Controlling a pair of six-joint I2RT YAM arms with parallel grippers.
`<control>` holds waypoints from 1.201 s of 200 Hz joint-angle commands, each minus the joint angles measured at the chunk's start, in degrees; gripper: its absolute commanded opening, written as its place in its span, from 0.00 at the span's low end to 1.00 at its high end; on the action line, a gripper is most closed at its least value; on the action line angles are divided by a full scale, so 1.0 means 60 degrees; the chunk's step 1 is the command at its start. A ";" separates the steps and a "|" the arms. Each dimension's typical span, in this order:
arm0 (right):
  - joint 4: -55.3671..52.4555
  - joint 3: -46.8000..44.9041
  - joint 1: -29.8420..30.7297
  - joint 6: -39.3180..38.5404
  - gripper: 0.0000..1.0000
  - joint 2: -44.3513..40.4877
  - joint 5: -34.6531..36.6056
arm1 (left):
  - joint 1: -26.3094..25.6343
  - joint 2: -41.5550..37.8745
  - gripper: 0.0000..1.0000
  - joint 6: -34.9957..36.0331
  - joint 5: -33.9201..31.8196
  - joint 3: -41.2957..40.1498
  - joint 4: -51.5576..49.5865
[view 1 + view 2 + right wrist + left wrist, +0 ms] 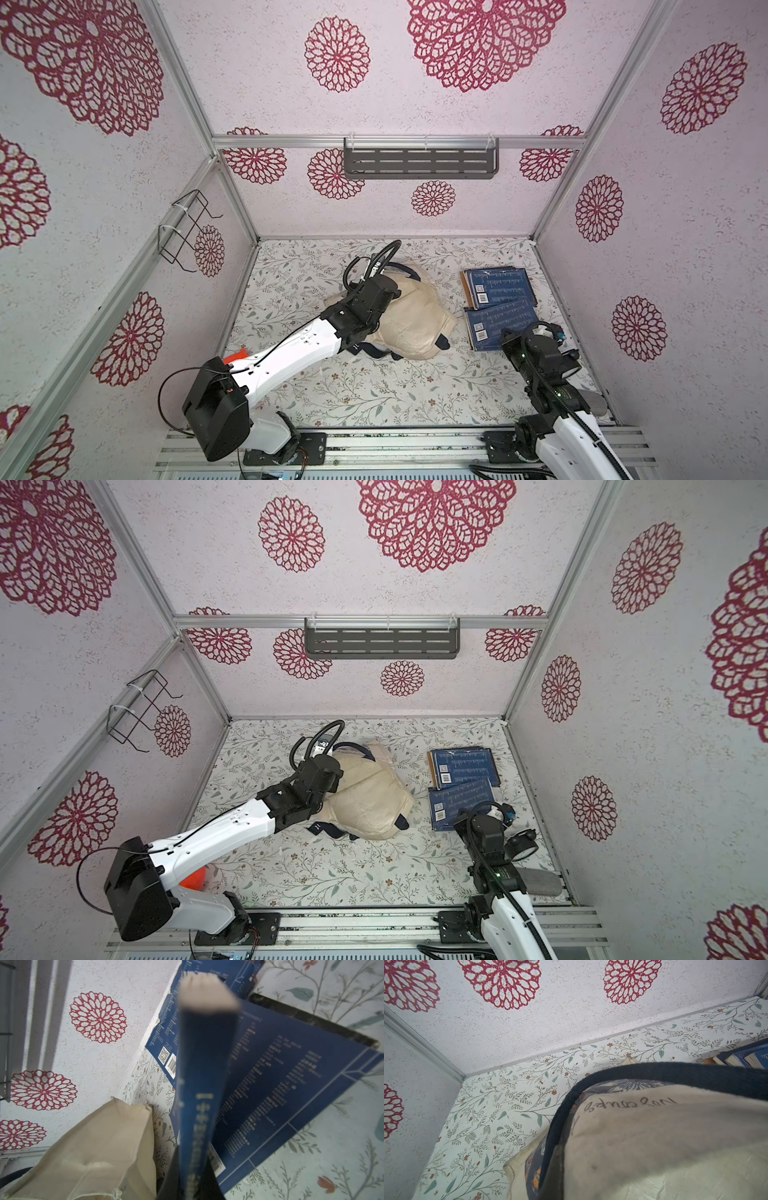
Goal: Take out the books from the canvas bag
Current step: Place the book on the book.
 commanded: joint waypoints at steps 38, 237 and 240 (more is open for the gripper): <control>0.1324 -0.0303 -0.1282 0.0855 0.00 0.1184 -0.2071 | -0.0119 -0.0231 0.00 0.0043 -0.0217 -0.0107 0.0354; 0.0802 -0.0273 -0.2721 0.0313 0.41 0.1771 -0.3132 | -0.0166 -0.0175 0.00 0.0143 -0.0304 -0.0077 0.0350; 0.0745 -0.0260 -0.2732 0.0293 0.42 0.1734 -0.3130 | -0.0166 -0.0178 0.00 0.0143 -0.0304 -0.0077 0.0347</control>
